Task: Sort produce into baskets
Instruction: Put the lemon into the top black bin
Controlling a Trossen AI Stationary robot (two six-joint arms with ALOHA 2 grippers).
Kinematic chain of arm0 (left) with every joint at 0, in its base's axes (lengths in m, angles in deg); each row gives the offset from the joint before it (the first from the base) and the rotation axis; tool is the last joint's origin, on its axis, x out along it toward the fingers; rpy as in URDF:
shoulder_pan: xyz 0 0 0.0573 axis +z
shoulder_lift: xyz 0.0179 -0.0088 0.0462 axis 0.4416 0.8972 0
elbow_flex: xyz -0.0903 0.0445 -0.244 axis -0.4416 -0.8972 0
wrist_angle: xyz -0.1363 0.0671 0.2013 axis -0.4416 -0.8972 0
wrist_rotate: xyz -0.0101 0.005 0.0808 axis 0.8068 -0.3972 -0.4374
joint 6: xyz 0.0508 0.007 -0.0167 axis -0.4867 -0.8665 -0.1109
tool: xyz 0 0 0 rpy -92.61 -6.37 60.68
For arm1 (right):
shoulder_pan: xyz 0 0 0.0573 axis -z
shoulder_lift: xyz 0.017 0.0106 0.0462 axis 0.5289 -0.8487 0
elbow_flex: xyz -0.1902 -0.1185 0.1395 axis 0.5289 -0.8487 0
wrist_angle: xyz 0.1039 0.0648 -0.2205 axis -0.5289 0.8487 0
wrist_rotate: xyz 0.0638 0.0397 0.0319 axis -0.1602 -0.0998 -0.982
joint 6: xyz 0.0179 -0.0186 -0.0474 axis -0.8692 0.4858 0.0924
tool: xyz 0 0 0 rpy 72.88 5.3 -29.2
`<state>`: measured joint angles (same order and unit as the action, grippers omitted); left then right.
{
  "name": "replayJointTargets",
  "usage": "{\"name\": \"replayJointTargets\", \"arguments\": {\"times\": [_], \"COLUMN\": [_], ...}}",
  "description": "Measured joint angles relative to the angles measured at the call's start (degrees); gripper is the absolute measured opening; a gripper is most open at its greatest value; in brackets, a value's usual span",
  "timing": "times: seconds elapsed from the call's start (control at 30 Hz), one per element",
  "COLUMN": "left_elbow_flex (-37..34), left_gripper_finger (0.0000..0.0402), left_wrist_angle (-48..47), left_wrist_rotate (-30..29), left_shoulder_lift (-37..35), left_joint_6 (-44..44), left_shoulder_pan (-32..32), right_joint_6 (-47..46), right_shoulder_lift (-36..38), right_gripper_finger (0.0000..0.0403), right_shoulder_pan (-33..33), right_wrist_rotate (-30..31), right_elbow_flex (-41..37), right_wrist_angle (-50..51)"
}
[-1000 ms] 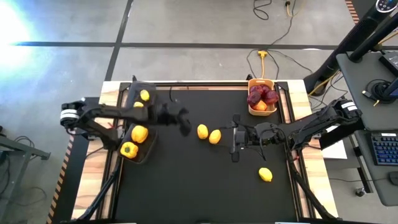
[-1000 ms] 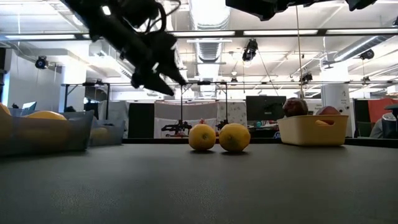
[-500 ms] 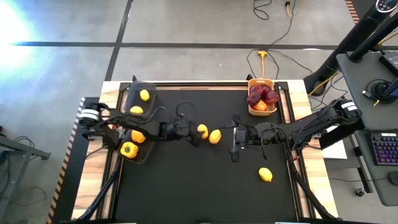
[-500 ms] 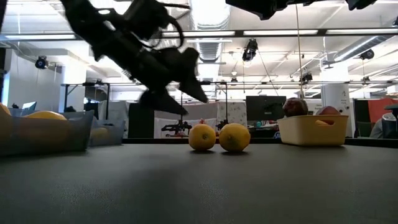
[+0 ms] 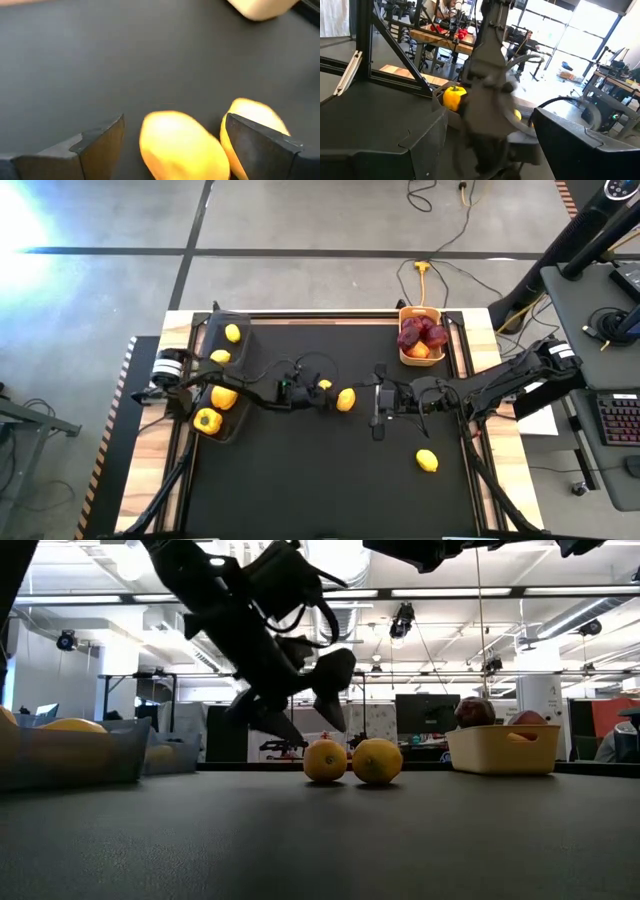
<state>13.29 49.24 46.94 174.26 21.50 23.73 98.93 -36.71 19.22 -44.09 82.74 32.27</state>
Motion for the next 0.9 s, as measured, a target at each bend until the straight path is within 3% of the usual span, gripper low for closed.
{"name": "replayJointTargets", "arguments": {"times": [0.27, 0.67, 0.9], "left_elbow_flex": [1.33, 5.22, 4.98], "left_gripper_finger": [0.0329, 0.0324, 0.0283], "left_wrist_angle": [1.45, 1.38, -1.3], "left_wrist_rotate": [-8.67, -9.58, -10.5], "left_shoulder_lift": [4.77, 12.85, 12.13], "left_joint_6": [4.54, 8.95, 7.74], "left_shoulder_pan": [-4.33, -4.45, -4.09], "right_joint_6": [-0.18, -0.5, -0.5], "right_shoulder_lift": [0.0, 0.0, 0.0], "right_gripper_finger": [0.0286, 0.0286, 0.0286], "right_shoulder_pan": [0.0, 0.0, 0.02], "right_wrist_rotate": [-0.01, 0.01, -0.01], "right_elbow_flex": [0.0, 0.0, 0.0], "right_wrist_angle": [-0.27, -0.28, -0.2]}}
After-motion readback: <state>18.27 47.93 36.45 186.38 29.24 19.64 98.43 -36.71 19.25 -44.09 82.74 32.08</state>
